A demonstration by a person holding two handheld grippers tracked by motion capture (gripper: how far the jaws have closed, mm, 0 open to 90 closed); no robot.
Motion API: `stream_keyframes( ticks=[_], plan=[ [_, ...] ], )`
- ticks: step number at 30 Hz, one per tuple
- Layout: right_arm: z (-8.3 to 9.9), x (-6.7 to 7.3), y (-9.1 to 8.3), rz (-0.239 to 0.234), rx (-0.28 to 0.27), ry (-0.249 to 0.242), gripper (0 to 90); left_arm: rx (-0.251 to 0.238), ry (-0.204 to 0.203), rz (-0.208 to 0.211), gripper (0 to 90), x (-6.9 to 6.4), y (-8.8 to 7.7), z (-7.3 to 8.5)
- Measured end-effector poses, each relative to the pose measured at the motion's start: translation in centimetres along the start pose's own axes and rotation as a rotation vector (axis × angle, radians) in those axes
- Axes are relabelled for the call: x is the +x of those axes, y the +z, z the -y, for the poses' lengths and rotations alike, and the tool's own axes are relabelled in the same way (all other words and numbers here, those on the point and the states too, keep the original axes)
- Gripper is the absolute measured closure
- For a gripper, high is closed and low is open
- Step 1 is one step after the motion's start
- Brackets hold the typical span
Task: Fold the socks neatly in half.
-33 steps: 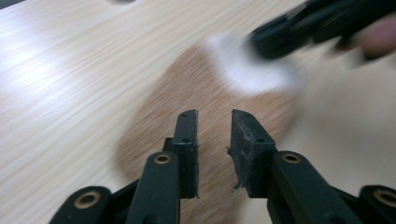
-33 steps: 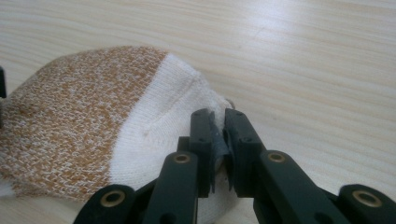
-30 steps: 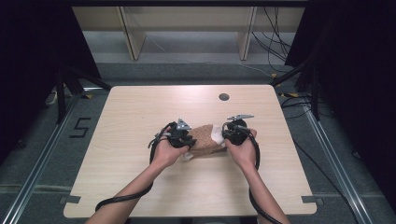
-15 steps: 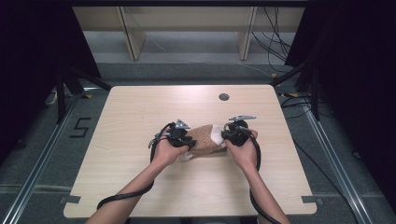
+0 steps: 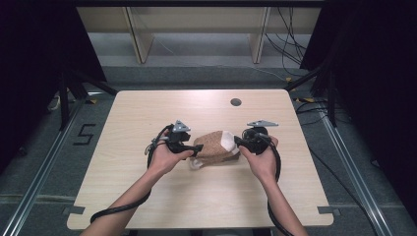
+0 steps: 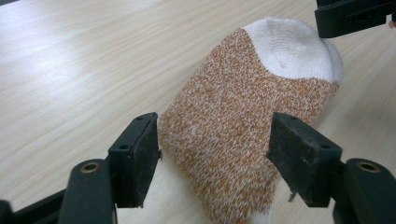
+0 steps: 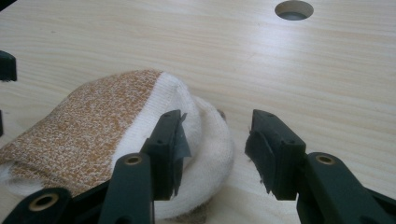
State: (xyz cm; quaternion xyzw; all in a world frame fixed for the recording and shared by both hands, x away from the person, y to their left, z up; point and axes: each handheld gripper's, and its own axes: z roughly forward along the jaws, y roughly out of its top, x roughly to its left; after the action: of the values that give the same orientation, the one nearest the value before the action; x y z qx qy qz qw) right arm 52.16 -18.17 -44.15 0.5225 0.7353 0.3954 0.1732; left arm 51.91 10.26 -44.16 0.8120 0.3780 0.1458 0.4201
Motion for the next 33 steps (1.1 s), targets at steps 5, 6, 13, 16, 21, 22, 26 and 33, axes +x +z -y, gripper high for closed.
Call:
stream_keyframes(
  ticks=[5,6,13,16,21,22,26,33],
  plan=[
    [0.3,-0.4,-0.5,-0.003,-0.004,0.0,52.8,-0.018,-0.006,-0.009,29.3,0.9,-1.4,0.5],
    [0.4,-0.4,-0.9,-0.002,-0.003,0.018,52.5,-0.022,-0.011,-0.016,29.5,1.3,-1.8,0.7],
    [0.6,-0.9,-1.7,0.008,-0.013,0.014,51.9,-0.036,-0.022,-0.035,30.8,2.3,-3.4,1.6],
    [0.7,-1.2,-2.1,0.016,-0.02,-0.005,51.7,-0.034,-0.03,-0.057,30.7,3.1,-4.3,2.3],
    [1.4,-1.9,-2.9,0.019,-0.008,0.019,51.5,-0.035,-0.06,-0.078,31.0,4.1,-5.3,3.4],
    [1.5,-1.9,-3.0,0.032,-0.003,0.023,51.5,-0.034,-0.066,-0.087,31.0,4.5,-5.6,3.8],
    [1.9,-2.4,-3.3,0.04,-0.007,0.003,51.4,-0.042,-0.081,-0.099,30.9,5.0,-6.1,4.4],
    [2.9,-3.2,-3.8,0.044,-0.007,0.019,51.2,-0.06,-0.099,-0.109,30.7,5.5,-7.1,5.7]
  ],
)
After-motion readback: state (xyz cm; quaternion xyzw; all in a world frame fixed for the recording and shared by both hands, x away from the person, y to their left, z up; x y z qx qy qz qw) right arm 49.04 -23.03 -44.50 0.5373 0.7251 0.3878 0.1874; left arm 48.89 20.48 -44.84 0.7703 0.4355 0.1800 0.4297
